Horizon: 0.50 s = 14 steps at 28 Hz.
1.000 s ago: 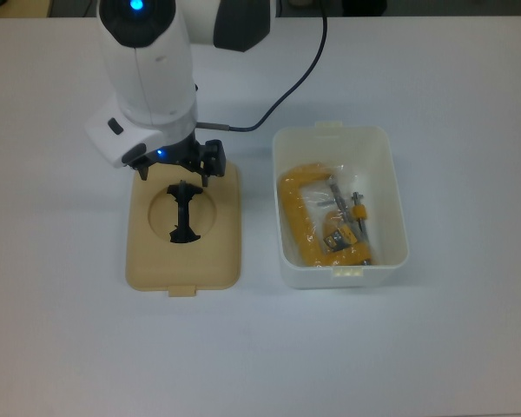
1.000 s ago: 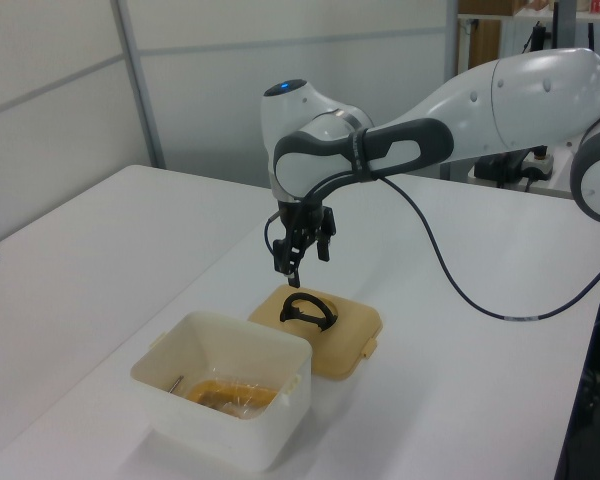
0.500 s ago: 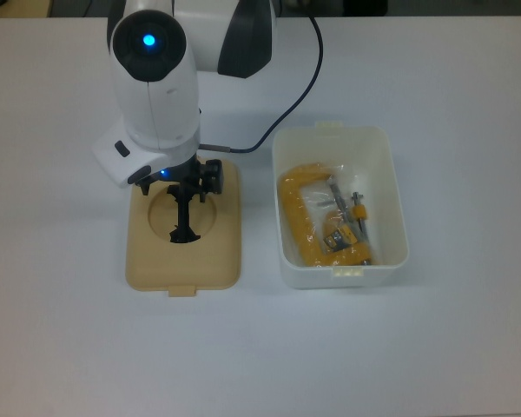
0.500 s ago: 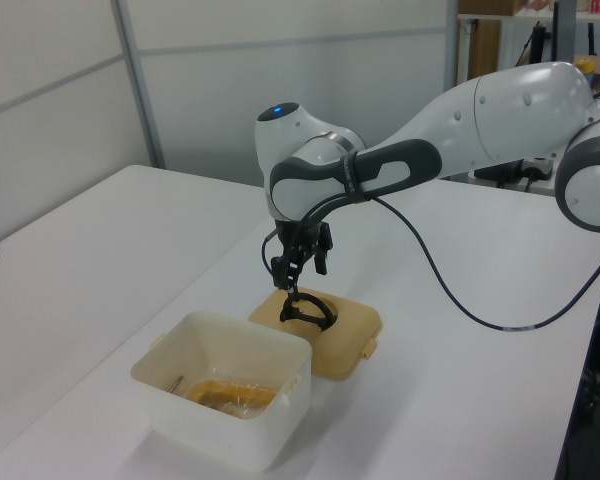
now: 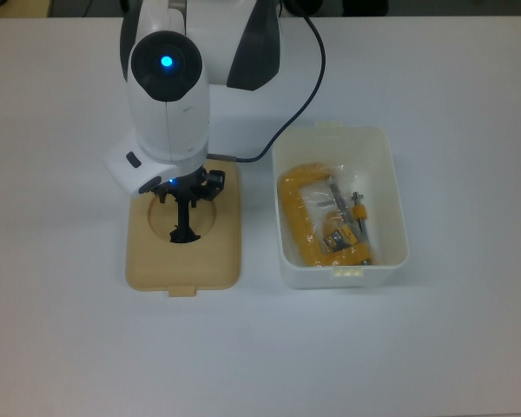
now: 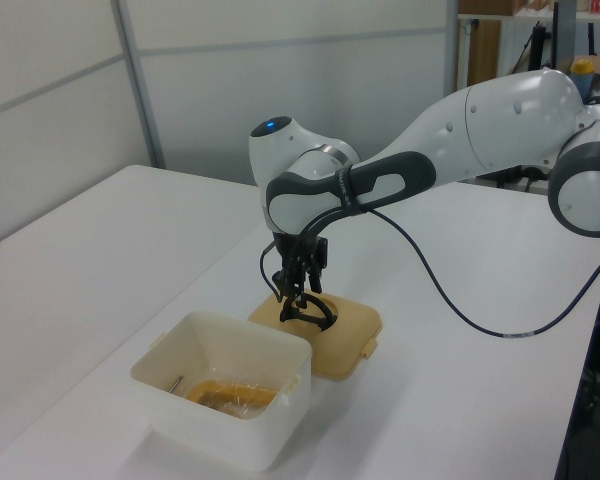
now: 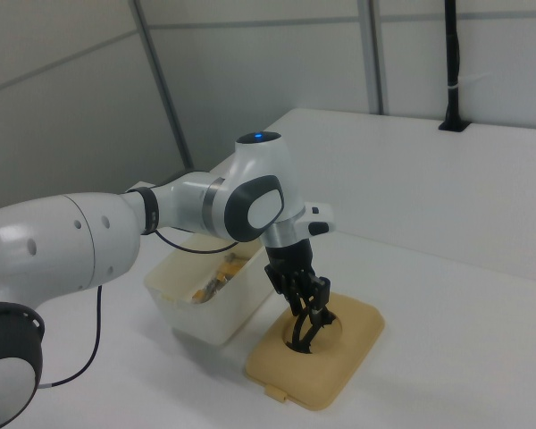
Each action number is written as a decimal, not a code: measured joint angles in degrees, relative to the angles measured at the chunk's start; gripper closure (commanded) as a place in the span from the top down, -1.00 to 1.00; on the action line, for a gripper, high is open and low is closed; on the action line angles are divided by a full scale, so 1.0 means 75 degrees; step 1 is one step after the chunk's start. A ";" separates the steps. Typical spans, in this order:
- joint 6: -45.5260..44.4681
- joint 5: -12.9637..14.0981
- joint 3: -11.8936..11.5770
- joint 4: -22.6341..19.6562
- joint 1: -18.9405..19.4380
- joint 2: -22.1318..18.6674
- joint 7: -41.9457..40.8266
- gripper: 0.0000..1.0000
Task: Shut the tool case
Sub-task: 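Close the gripper on the black handle of the beige lid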
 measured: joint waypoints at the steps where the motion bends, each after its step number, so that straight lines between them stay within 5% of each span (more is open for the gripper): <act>1: 0.0000 -0.0006 0.0000 0.0000 0.0000 0.0000 0.0007 -0.60; 4: 0.0000 -0.0023 0.0003 0.0000 0.0018 0.0000 0.0009 -1.00; 14: 0.0000 -0.0140 0.0006 0.0000 0.0224 0.0000 0.0209 -1.00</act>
